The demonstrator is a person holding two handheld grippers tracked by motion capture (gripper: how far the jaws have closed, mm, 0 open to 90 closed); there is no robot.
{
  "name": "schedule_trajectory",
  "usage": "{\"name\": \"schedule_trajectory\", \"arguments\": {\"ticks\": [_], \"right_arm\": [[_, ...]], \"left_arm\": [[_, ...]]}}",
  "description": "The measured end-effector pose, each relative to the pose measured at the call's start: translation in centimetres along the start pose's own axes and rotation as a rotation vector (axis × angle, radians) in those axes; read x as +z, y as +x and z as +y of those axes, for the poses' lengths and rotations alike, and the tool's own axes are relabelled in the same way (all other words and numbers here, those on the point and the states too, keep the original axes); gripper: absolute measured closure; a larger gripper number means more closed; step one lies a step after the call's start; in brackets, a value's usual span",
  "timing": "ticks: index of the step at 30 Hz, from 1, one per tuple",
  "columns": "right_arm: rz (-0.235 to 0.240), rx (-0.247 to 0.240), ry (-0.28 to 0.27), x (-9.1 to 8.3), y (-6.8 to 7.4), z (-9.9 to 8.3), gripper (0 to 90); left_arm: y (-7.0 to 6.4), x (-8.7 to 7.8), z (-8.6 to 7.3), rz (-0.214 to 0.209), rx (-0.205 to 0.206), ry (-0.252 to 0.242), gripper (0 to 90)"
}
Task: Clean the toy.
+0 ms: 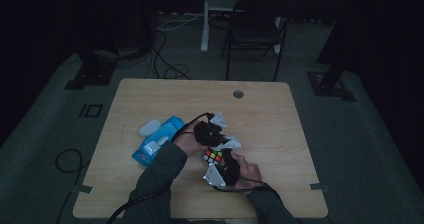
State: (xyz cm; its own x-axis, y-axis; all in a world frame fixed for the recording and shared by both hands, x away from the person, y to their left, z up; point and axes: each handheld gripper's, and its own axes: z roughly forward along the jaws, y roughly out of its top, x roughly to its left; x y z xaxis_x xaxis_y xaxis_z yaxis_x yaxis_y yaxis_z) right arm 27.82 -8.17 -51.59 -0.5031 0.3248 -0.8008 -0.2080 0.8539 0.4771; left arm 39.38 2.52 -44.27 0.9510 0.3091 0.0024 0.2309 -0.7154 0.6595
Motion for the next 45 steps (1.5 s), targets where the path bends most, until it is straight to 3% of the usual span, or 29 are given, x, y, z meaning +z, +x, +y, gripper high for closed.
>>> {"name": "schedule_trajectory", "arguments": {"ticks": [5, 13, 18, 23, 37, 45], "right_arm": [[0.009, 0.034, -0.005, -0.1, -0.3, -0.1, 33.9], [0.072, 0.210, -0.045, -0.2, -1.9, -0.9, 33.9], [0.106, 0.303, -0.062, -0.2, -2.8, -1.5, 33.9], [0.126, 0.372, -0.080, -0.3, -3.4, -1.9, 33.9], [0.145, 0.482, -0.105, -0.5, -4.6, -2.8, 33.9], [0.151, 0.514, -0.110, -0.5, -5.0, -3.1, 33.9]], "left_arm": [[0.6, -0.3, -0.7, 0.054, -0.040, -0.018, 86.0], [0.5, -1.8, -1.7, 0.116, -0.096, -0.122, 85.9], [0.1, -2.8, -2.1, 0.138, -0.096, -0.170, 85.5], [-0.1, -2.8, -2.4, 0.141, -0.095, -0.165, 85.2], [-0.7, -2.4, -3.5, 0.140, -0.114, -0.168, 85.2], [-1.2, -2.9, -3.8, 0.138, -0.117, -0.188, 85.7]]}}
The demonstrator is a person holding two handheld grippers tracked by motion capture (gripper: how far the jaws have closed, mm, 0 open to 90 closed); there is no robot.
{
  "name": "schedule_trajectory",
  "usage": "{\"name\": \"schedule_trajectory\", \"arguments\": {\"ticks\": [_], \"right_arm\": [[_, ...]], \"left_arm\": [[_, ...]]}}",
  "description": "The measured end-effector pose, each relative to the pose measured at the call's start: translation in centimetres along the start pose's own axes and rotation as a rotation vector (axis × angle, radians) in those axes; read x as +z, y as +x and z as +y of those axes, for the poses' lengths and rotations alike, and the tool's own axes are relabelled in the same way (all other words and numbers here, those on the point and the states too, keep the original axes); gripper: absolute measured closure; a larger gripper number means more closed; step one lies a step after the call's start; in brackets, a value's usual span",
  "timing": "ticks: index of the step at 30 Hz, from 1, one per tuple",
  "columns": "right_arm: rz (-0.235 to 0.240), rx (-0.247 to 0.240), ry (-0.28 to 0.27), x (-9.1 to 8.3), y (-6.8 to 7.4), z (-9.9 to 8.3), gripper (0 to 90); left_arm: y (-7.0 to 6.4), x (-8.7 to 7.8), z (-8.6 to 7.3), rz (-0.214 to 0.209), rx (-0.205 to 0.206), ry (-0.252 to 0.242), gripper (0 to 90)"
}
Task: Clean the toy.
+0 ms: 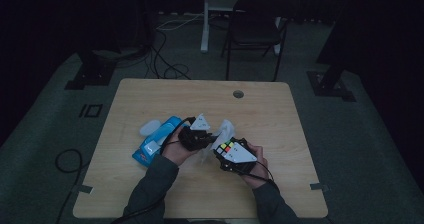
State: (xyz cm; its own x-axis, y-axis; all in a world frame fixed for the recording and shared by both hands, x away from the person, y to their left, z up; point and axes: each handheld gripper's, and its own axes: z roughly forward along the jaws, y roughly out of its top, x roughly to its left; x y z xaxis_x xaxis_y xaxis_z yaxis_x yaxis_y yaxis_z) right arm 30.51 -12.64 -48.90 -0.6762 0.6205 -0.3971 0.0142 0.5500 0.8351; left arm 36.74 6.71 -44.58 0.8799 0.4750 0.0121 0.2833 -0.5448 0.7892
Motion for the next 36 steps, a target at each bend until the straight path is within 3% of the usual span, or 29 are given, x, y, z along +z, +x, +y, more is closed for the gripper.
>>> {"name": "schedule_trajectory", "arguments": {"ticks": [16, 26, 36], "right_arm": [[0.044, 0.016, 0.001, 0.1, 0.1, 0.0, 33.9], [0.066, 0.091, -0.025, -0.2, -0.7, -0.1, 33.9], [0.051, 0.158, -0.022, -0.3, -1.5, -0.4, 33.9]], "left_arm": [[0.4, 0.6, 0.0, 0.004, -0.049, -0.051, 84.2], [0.3, 1.0, -0.5, 0.022, -0.038, -0.015, 84.1], [0.1, 1.0, -1.4, 0.023, -0.040, 0.001, 84.2]]}}
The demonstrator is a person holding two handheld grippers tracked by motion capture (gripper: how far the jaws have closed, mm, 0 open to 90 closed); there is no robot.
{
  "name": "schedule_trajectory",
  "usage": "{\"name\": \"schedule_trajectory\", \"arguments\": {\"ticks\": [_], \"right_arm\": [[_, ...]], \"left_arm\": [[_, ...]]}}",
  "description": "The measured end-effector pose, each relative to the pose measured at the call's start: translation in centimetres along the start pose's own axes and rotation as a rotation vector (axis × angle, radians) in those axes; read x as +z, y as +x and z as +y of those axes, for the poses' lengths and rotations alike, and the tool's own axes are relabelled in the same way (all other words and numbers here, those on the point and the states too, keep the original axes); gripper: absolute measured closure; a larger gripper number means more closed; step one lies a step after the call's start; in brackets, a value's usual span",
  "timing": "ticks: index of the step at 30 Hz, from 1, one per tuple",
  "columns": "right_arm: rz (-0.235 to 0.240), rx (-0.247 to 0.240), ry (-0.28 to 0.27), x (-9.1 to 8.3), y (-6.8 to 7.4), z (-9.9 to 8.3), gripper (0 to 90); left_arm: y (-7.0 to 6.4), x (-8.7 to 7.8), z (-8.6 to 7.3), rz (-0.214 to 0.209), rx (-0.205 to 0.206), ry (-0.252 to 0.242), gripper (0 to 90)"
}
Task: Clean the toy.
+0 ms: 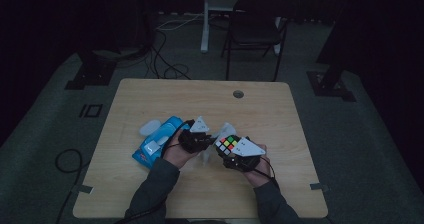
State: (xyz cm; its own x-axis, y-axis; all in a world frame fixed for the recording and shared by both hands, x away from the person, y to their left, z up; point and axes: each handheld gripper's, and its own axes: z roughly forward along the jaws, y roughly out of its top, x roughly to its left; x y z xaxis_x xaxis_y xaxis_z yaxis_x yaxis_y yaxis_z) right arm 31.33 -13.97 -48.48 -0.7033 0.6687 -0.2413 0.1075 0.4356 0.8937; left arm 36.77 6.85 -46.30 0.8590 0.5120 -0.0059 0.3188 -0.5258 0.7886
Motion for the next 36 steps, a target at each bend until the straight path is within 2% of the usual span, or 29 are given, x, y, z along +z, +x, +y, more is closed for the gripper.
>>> {"name": "schedule_trajectory", "arguments": {"ticks": [6, 12, 18, 22, 26, 30, 33, 36], "right_arm": [[0.013, 0.033, -0.008, -0.1, -0.3, 0.1, 33.9], [0.036, 0.051, -0.004, -0.1, -0.4, 0.0, 33.9], [0.052, 0.054, 0.020, 0.3, -0.3, -0.2, 33.9], [0.070, 0.092, 0.023, 0.4, -0.6, -0.1, 33.9], [0.063, 0.116, 0.040, 0.4, -0.9, -0.1, 33.9], [0.045, 0.139, 0.057, 0.4, -1.2, -0.2, 33.9], [0.051, 0.169, 0.057, 0.4, -1.5, -0.2, 33.9], [0.022, 0.173, 0.076, 0.5, -1.6, -0.2, 33.9]], "left_arm": [[0.2, 0.5, -0.8, -0.001, -0.008, 0.014, 84.2], [0.0, 0.5, -0.6, 0.010, -0.002, 0.020, 84.4], [-0.4, 0.0, -0.2, 0.022, 0.008, -0.012, 84.5], [-0.7, -0.3, -0.2, 0.043, 0.011, -0.049, 84.7], [-1.2, -0.3, -0.3, 0.067, 0.013, -0.070, 87.0], [-1.6, -0.8, -0.1, 0.065, 0.022, -0.086, 87.2], [-1.9, -1.0, -0.1, 0.076, 0.027, -0.092, 87.2], [-2.1, -1.2, -0.2, 0.066, 0.027, -0.107, 87.1]]}}
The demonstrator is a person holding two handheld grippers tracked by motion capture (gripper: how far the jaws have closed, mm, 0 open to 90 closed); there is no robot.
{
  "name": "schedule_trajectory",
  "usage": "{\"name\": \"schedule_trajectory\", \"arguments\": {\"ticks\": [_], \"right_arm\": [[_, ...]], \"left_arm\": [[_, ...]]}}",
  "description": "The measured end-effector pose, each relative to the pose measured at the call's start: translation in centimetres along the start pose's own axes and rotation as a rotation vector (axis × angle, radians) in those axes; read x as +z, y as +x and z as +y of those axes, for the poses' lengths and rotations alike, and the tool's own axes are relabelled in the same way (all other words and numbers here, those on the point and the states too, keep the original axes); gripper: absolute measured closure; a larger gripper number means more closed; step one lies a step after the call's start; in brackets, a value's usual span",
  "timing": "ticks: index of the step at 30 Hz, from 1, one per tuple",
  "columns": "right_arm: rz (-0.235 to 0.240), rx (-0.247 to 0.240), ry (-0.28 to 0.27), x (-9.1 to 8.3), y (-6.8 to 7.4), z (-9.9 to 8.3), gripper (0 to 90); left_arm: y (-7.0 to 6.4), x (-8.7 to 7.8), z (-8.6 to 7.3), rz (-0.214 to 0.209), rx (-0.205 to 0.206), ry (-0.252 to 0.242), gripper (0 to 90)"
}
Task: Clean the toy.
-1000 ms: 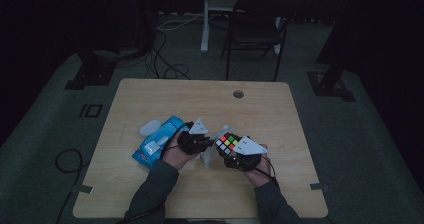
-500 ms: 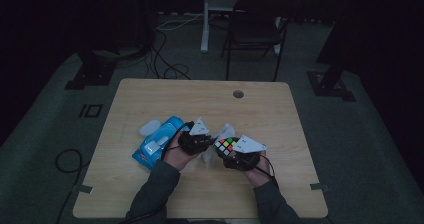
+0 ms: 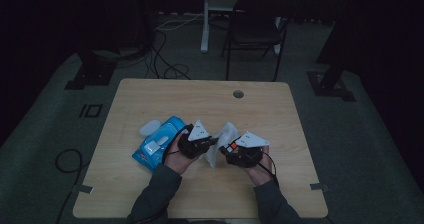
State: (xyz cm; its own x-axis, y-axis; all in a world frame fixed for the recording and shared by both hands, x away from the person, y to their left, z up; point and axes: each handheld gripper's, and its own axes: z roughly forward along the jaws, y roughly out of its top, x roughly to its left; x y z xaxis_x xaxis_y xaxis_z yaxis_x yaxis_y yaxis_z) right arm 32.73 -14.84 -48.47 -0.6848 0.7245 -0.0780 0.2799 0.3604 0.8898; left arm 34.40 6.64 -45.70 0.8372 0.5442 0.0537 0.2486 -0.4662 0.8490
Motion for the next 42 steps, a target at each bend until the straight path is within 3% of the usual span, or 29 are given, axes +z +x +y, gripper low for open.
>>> {"name": "schedule_trajectory", "arguments": {"ticks": [8, 11, 20, 25, 42], "right_arm": [[-0.003, 0.061, 0.008, 0.0, -0.6, -0.1, 33.9], [0.007, 0.091, 0.000, -0.1, -0.9, -0.1, 33.9], [0.010, 0.111, -0.017, -0.3, -1.0, 0.1, 33.9], [0.002, 0.124, -0.020, -0.5, -1.2, 0.1, 33.9], [-0.019, 0.181, -0.009, -0.3, -1.7, -0.2, 33.9]], "left_arm": [[-0.9, 0.3, 0.0, -0.031, 0.031, 0.010, 86.9], [-1.3, 0.6, 0.1, -0.013, 0.057, 0.026, 86.8], [-1.2, 1.4, -0.8, -0.008, 0.051, 0.073, 86.6], [-1.4, 2.2, -1.2, -0.023, 0.039, 0.087, 86.5], [-4.1, 3.3, -0.8, -0.103, 0.078, 0.069, 86.2]]}}
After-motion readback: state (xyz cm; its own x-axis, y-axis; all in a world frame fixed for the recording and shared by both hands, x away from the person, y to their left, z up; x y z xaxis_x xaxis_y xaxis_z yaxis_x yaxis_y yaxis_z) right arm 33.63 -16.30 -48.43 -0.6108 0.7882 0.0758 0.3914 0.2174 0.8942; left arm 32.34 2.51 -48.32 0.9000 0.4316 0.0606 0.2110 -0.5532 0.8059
